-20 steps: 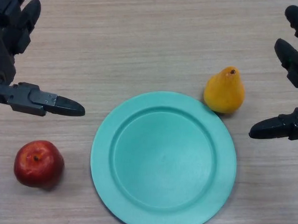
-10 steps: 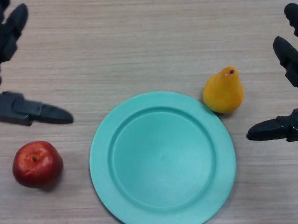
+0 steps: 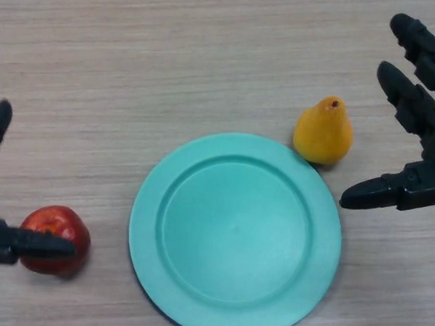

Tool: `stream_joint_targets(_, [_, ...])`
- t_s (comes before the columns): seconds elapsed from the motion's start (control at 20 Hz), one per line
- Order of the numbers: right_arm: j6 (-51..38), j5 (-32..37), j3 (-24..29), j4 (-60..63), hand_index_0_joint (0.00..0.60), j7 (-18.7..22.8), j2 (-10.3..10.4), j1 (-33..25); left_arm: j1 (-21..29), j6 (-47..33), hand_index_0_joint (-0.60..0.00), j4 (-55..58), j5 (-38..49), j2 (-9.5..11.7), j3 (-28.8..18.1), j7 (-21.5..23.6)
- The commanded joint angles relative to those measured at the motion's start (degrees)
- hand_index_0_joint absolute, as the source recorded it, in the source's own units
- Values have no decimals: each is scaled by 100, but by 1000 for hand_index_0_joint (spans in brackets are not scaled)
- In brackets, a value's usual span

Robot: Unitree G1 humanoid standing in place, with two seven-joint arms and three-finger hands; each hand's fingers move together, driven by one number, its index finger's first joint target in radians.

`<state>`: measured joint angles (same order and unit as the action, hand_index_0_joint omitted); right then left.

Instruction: Pick up the red apple and place it on the plate

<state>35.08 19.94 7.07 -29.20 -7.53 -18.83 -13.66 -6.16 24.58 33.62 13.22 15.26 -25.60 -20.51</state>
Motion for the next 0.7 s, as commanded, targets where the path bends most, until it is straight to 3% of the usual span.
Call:
stream_joint_targets(0.05, [-854,-132,317,-246,0,1,-142,-164,-131,-1587,0,-196,-498,118,-584,-388])
stream_joint_targets(0.25, [-1031,-307,232,-162,0,-142,-21,-20,-370,-3443,0,-1748,-963,53,-687,-938])
stream_joint_targets(0.4, [-1054,-310,201,-180,0,-50,-41,-45,-269,-4466,0,-2916,-1200,187,-438,-504])
stream_joint_targets(0.55, [-998,-425,179,-372,0,-65,2,29,-54,-4474,0,-3466,-1211,353,-117,30])
stream_joint_targets(0.6, [-984,-550,152,-440,0,-207,-40,78,80,-4600,-50,-3774,-1261,429,39,238])
stream_joint_targets(0.65, [-980,-560,158,-447,0,-216,-37,78,98,-4636,-150,-3819,-1270,439,62,273])
stream_joint_targets(0.7, [-967,-585,177,-474,0,-218,-23,84,134,-4878,-300,-4027,-1414,490,182,333])
